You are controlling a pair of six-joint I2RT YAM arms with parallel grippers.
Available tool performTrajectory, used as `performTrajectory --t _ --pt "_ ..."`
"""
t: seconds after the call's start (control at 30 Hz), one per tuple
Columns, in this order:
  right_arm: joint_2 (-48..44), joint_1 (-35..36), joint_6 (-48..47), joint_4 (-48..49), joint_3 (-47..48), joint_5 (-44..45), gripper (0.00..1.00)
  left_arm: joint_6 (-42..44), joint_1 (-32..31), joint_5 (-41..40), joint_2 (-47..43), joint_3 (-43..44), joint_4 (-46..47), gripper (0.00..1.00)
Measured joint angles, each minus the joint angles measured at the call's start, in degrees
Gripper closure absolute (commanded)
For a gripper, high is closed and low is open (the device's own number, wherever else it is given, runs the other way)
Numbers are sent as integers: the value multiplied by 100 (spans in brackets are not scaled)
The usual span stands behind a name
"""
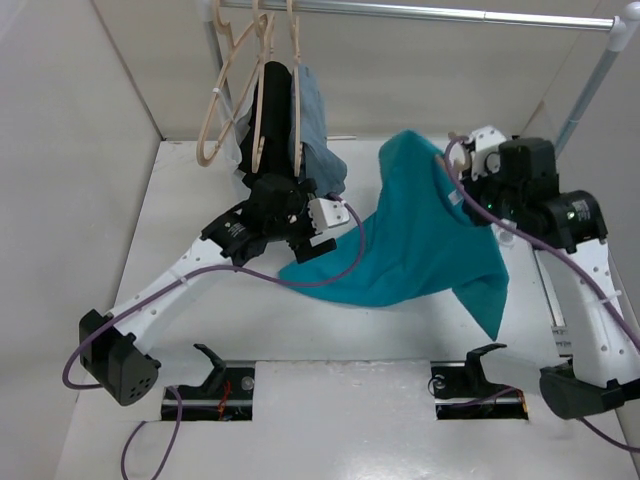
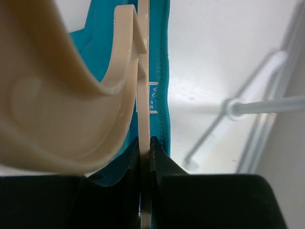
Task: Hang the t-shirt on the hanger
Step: Place tshirt on hanger, then hang the hanger with tshirt onto the clothesline
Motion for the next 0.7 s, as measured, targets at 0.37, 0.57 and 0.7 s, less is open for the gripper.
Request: performTrajectory --t 0.37,0.57,0.7 --pt "1488 -549 -332 -470 3257 284 100 -212 -33 118 -356 -216 7 0" --pt "1408 -754 -219 -243 3270 70 100 -264 -33 52 -678 -494 0 0" --pt "1412 -914 -173 -223 3674 433 100 -275 -33 24 -734 -605 2 0"
